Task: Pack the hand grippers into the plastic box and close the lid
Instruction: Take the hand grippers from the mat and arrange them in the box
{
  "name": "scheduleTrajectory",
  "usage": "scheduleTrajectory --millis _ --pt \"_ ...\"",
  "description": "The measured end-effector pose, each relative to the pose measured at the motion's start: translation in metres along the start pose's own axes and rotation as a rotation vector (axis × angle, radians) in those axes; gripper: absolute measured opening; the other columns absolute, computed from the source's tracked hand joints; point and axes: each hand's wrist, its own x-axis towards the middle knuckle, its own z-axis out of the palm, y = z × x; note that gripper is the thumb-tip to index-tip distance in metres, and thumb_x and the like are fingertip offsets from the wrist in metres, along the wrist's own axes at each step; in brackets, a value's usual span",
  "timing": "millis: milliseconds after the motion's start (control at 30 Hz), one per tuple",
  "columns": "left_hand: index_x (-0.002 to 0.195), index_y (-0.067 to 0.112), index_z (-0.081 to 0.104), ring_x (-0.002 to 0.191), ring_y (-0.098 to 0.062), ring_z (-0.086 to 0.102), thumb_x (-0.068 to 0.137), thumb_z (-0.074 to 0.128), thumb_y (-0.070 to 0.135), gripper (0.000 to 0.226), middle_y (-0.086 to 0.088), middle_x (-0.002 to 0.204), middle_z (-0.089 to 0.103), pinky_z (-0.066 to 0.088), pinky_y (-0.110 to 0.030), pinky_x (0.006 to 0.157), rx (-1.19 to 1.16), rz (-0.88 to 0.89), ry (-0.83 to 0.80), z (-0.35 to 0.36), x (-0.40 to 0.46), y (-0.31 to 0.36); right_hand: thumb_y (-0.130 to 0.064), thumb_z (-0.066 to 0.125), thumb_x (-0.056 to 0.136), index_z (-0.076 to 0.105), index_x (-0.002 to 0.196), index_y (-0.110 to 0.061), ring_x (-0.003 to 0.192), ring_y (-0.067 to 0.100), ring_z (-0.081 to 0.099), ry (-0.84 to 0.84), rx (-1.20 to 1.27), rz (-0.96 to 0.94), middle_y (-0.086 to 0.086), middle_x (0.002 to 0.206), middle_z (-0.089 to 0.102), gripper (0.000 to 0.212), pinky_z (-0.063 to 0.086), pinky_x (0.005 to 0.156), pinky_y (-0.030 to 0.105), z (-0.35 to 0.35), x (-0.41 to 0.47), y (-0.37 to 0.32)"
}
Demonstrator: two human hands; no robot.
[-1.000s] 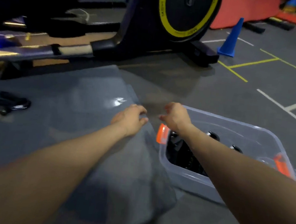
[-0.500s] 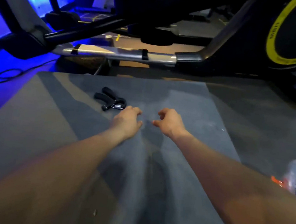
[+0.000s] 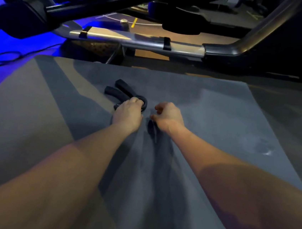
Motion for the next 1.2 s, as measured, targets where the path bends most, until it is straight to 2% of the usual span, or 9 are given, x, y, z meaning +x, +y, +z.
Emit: scheduleTrajectory --millis 167,367,500,733,867,967,1067,1167,1200 --pt "0.119 0.009 0.052 0.119 -0.028 0.045 0.094 0.051 0.021 0.028 -0.01 0.125 0.051 0.04 -0.038 0.092 0.047 -0.017 0.09 0.005 -0.004 0.006 -0.018 0.063 0.085 0.063 0.114 -0.015 0.112 0.028 0.061 0.01 -0.009 -0.013 0.01 0.12 0.065 0.029 0.049 0.097 0.036 0.002 -0.004 0.011" --pt "0.11 0.007 0.053 0.116 -0.025 0.043 0.094 0.052 0.021 0.021 -0.008 0.117 0.052 0.038 -0.037 0.078 -0.014 0.017 0.064 -0.001 -0.032 0.022 -0.017 0.063 0.084 0.065 0.112 -0.012 0.11 0.029 0.062 0.022 0.002 -0.017 0.013 0.118 0.066 0.028 0.05 0.096 0.037 -0.021 -0.033 0.031" --pt "0.112 0.004 0.056 0.115 -0.029 0.045 0.093 0.053 0.019 0.024 -0.012 0.117 0.055 0.039 -0.039 0.089 -0.137 0.088 0.093 -0.023 -0.057 0.05 -0.017 0.064 0.084 0.063 0.116 -0.011 0.112 0.029 0.061 0.054 -0.007 -0.021 0.012 0.118 0.066 0.032 0.049 0.097 0.037 -0.05 -0.065 0.045" --pt "0.116 0.007 0.056 0.113 -0.032 0.05 0.096 0.047 0.02 0.026 -0.015 0.119 0.055 0.038 -0.036 0.092 -0.284 0.226 -0.001 -0.09 -0.121 0.146 -0.017 0.067 0.085 0.058 0.124 -0.008 0.116 0.026 0.059 0.149 0.004 -0.024 0.01 0.122 0.064 0.041 0.047 0.098 0.032 -0.152 -0.146 0.051" --pt "0.115 0.008 0.057 0.109 -0.029 0.054 0.097 0.046 0.019 0.025 -0.014 0.118 0.06 0.037 -0.027 0.081 -0.413 0.309 -0.056 -0.126 -0.171 0.215 -0.016 0.066 0.086 0.054 0.128 -0.008 0.114 0.026 0.059 0.198 -0.01 0.021 0.01 0.126 0.061 0.045 0.046 0.09 0.029 -0.22 -0.208 0.058" --pt "0.117 0.008 0.057 0.104 -0.027 0.056 0.098 0.043 0.02 0.026 -0.013 0.114 0.063 0.034 -0.023 0.075 -0.492 0.401 -0.093 -0.139 -0.206 0.268 -0.014 0.067 0.082 0.06 0.119 -0.01 0.102 0.029 0.063 0.273 -0.066 0.053 0.011 0.116 0.066 0.038 0.047 0.08 0.03 -0.265 -0.252 0.084" --pt "0.12 0.009 0.057 0.092 -0.019 0.054 0.099 0.04 0.023 0.03 -0.012 0.112 0.063 0.04 -0.024 0.071 -0.597 0.437 -0.16 -0.135 -0.24 0.319 -0.007 0.064 0.08 0.063 0.106 -0.007 0.085 0.027 0.062 0.265 -0.132 0.115 0.013 0.103 0.068 0.026 0.045 0.069 0.026 -0.304 -0.301 0.12" --pt "0.104 0.011 0.062 0.095 -0.03 0.058 0.099 0.04 0.021 0.024 -0.017 0.106 0.064 0.046 -0.035 0.09 -0.757 0.461 -0.313 -0.117 -0.267 0.366 -0.007 0.063 0.079 0.063 0.089 -0.007 0.082 0.027 0.062 0.239 -0.234 0.185 0.011 0.087 0.066 0.01 0.045 0.066 0.028 -0.339 -0.347 0.161" --pt "0.094 0.014 0.062 0.092 -0.031 0.057 0.099 0.04 0.02 0.023 -0.018 0.099 0.062 0.046 -0.038 0.089 -0.825 0.467 -0.38 -0.11 -0.276 0.381 -0.009 0.064 0.08 0.064 0.092 -0.006 0.083 0.027 0.062 0.232 -0.239 0.213 0.011 0.088 0.066 0.013 0.045 0.067 0.03 -0.349 -0.361 0.175"
